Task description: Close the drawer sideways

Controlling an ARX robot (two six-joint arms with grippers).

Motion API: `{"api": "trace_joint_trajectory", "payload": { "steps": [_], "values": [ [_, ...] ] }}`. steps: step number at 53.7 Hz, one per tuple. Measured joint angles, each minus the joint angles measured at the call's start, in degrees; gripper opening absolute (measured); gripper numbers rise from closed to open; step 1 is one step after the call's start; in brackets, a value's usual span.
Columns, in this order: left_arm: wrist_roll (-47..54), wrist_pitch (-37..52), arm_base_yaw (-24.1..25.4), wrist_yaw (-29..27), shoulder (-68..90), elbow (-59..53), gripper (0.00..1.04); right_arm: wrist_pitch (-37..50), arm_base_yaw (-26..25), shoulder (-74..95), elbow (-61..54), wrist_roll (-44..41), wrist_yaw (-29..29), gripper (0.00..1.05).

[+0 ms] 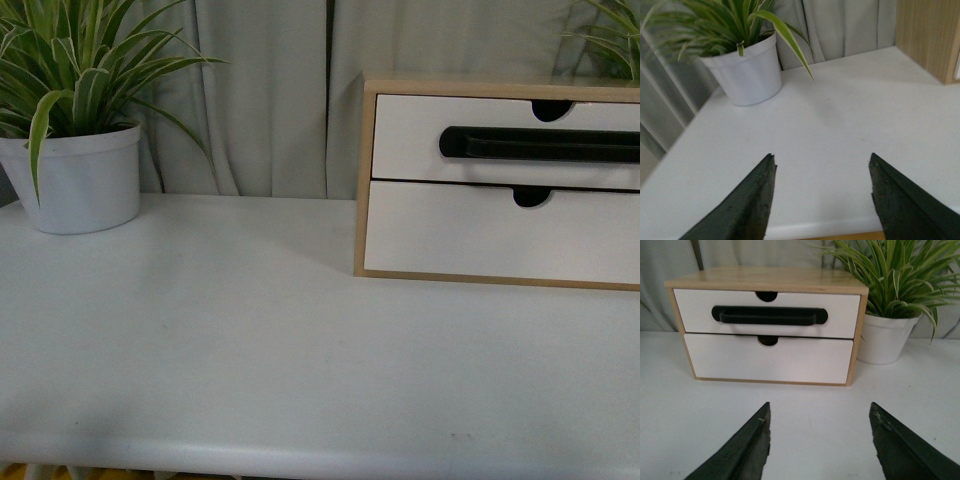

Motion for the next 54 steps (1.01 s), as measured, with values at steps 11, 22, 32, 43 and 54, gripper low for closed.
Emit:
{"api": "trace_joint_trajectory", "payload": {
  "steps": [11, 22, 32, 43, 54],
  "values": [
    [-10.93, -3.5, 5.92, 5.77, -7.63, -4.04, 0.1, 0.66, 0.0, -4.11, -4.9, 0.94, 0.0, 0.09],
    [-11.63, -9.94, 8.92, 8.7, -15.02, -4.07, 0.04, 0.68, 0.0, -6.6, -7.28, 1.07, 0.0, 0.01],
    [-12.04, -15.98, 15.56, 14.88, -21.31, -4.09, 0.04, -4.98, 0.0, -12.41, -8.39, 1.09, -0.02, 0.01],
    [-12.2, -20.68, 15.8, 15.52, -26.18, -4.09, 0.04, -6.67, 0.0, -16.57, -9.51, 1.09, -0.02, 0.01],
    [-12.22, -25.29, 15.85, 15.5, -30.8, -4.09, 0.04, -6.56, 0.0, -19.1, -12.31, 1.11, -0.04, 0.01]
  ]
}}
